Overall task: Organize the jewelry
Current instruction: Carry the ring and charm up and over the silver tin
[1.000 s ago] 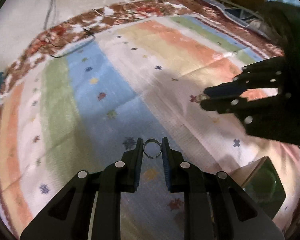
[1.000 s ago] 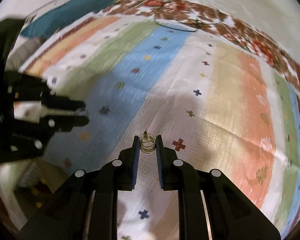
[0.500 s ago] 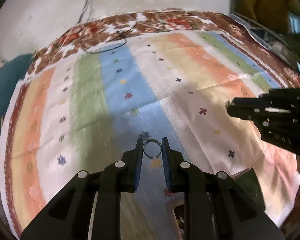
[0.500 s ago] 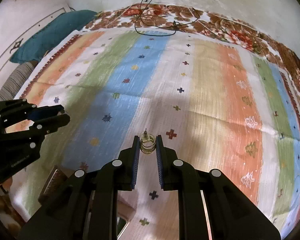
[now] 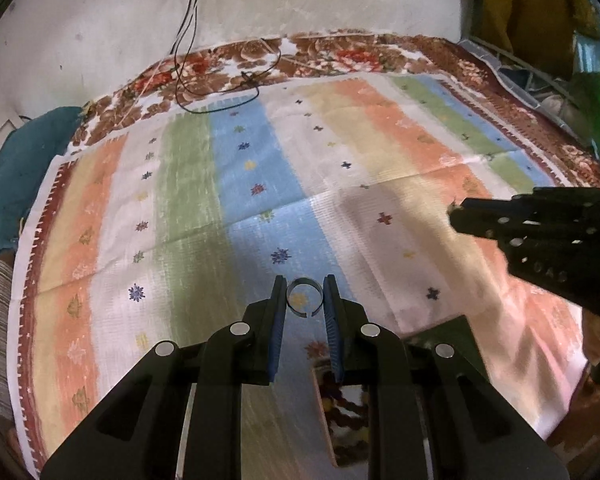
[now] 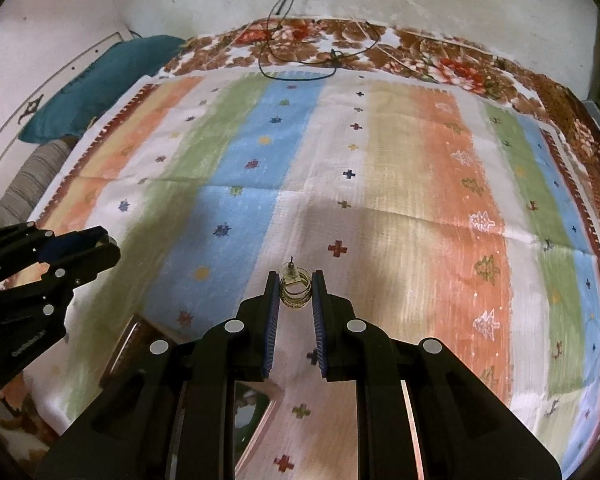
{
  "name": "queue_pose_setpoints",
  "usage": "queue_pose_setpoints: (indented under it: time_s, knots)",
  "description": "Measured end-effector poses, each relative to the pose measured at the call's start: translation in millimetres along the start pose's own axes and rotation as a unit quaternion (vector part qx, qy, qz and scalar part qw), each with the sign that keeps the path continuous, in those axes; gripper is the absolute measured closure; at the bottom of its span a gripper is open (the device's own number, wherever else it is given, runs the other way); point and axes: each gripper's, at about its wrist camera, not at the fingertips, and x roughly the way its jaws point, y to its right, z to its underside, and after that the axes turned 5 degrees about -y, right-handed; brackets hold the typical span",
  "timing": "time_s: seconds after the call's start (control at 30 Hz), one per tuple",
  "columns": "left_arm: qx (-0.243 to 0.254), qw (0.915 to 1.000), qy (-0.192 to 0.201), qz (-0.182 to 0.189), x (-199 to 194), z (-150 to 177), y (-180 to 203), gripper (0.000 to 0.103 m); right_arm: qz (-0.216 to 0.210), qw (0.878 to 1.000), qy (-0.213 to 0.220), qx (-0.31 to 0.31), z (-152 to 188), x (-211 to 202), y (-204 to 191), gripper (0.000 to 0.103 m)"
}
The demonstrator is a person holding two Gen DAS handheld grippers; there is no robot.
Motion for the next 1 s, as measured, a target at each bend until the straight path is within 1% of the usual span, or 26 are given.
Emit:
queue_pose_setpoints:
  time_s: [0.07, 0.2, 0.5, 0.57, 0.6, 0.7, 1.0]
  knots:
    - [-0.001, 1.0, 0.004, 0.0, -6, 2, 3, 0.085, -0.007, 1.0, 0.001, -0.001, 5, -6, -2, 0.086]
    - [0.0, 0.9999, 0.01, 0.004, -23, 6, 9, 0.085, -0.014, 1.0, 0.003, -0.028, 19, -18, -15, 0.086]
    - [-0.012, 0.9995, 0.025, 0.013, -54, 21, 14, 0.085, -0.03, 0.999, 0.005, -0.041, 42, -35, -32, 0.086]
    - [-0.001, 0.9996, 0.029, 0.002, -59, 25, 20, 0.085, -0.035, 0.999, 0.005, -0.042, 44, -37, -34, 0.086]
    - [0.005, 0.9994, 0.032, -0.007, -62, 27, 22, 0.085, -0.038, 0.998, 0.005, -0.042, 46, -39, -35, 0.086]
    - [-0.001, 0.9996, 0.029, 0.004, -65, 29, 24, 0.085, -0.044, 0.998, 0.002, -0.042, 52, -40, -38, 0.086]
    - [0.002, 0.9995, 0.033, 0.0, -66, 32, 29, 0.085, -0.059, 0.997, -0.009, -0.048, 59, -38, -47, 0.086]
